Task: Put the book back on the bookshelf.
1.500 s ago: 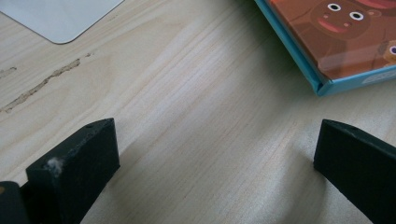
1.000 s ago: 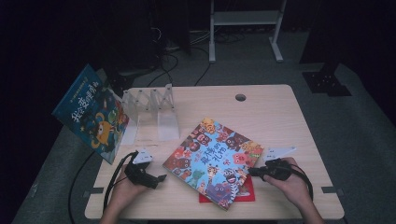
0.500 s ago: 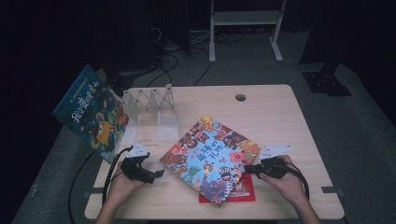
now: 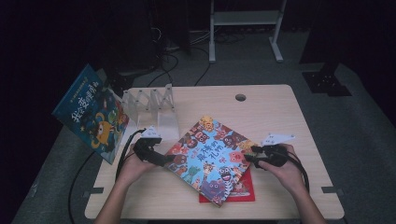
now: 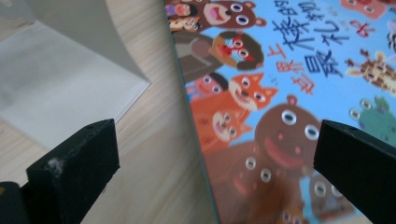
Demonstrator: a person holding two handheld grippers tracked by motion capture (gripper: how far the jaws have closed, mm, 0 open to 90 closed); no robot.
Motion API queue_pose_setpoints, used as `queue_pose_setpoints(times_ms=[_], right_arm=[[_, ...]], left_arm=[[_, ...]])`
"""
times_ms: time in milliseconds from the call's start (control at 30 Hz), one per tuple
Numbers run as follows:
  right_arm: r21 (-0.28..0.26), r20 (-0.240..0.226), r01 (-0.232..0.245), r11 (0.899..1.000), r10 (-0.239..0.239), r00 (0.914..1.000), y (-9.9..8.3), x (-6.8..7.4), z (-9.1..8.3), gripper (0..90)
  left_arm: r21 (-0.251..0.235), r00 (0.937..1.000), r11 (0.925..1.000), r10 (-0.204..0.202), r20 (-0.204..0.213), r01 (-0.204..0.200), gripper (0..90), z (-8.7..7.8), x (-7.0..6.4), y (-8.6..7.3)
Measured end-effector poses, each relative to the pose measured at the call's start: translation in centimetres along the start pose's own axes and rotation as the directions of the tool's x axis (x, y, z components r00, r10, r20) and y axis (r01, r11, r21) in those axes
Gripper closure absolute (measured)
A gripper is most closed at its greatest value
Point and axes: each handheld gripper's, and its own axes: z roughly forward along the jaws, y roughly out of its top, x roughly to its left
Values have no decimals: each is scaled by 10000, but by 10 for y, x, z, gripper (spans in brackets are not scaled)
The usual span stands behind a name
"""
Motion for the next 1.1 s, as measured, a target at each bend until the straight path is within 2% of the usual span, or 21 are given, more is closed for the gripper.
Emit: queue_pose_setpoints(times_ms=[100,300,500,533,567,700,867,1100], right_arm=[[35,108,-204,9998,203,9997,7,-12,11,402],[32,15,-488,9988,488,9988,19,-31,33,366],[151,-442,-715,9973,721,9964,23,-45,51,379],[107,-836,-923,9957,928,9922,21,-45,53,381],[94,-1005,-961,9953,965,9902,21,-45,54,373],[53,-951,-776,9970,777,9924,22,-42,55,372],[43,-1239,-311,9995,314,9918,24,-34,57,378],[20,-1682,33,10000,-29,9858,26,-25,61,376]], left_arm=[[16,10000,10000,25,56,-25,0,8,0,4],[48,9998,10000,17,201,-18,0,16,3,9],[276,9994,9996,-64,353,54,0,24,7,7],[298,9993,9995,-68,370,57,0,24,8,7],[317,9992,9995,-60,401,48,0,25,8,7],[351,9984,9993,-140,555,120,0,28,8,8],[536,9973,9985,22,732,-62,0,30,6,13],[884,9954,9958,148,949,-233,0,35,5,15]])
